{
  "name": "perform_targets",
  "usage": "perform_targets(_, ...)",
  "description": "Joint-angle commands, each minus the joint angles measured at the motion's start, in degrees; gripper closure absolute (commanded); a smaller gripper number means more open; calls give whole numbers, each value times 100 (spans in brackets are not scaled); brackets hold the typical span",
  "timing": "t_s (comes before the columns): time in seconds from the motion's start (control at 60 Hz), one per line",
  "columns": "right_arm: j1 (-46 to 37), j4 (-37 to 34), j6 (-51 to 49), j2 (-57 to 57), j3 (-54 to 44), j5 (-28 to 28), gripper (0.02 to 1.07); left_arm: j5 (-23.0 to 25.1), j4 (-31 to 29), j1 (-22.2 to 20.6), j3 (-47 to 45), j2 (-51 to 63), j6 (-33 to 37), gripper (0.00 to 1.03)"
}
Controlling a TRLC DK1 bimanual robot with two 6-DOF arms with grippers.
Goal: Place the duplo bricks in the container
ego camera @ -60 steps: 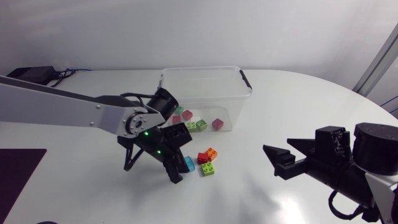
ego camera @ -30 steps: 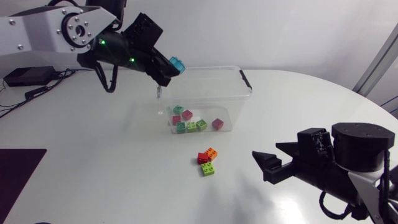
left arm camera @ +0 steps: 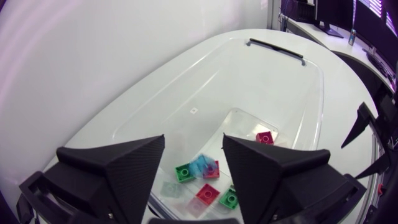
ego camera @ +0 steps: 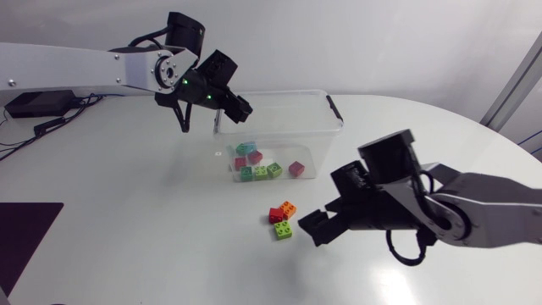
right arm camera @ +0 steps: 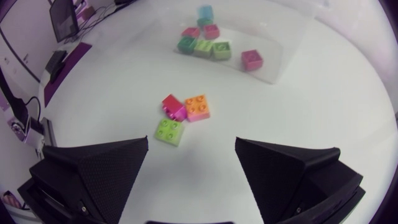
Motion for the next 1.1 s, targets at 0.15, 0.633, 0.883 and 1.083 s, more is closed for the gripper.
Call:
perform_targets(0.15, 725, -482, 146, 1349, 936, 282, 7, -9, 71, 364, -165, -980, -151, 10)
perform_targets(0.633, 813, -737, 410, 2641, 1920, 678, 25, 387, -571, 558, -2731, -3625, 903, 10)
perform_targets(0.883, 945, -1167, 489, 2878, 2272, 792, 37, 448, -1019, 558, -3619, -4197, 1141, 10)
perform_targets(1.083, 980, -1325, 559, 3036, 2342, 783, 57, 501, -1335, 584, -3777, -4504, 1176, 10)
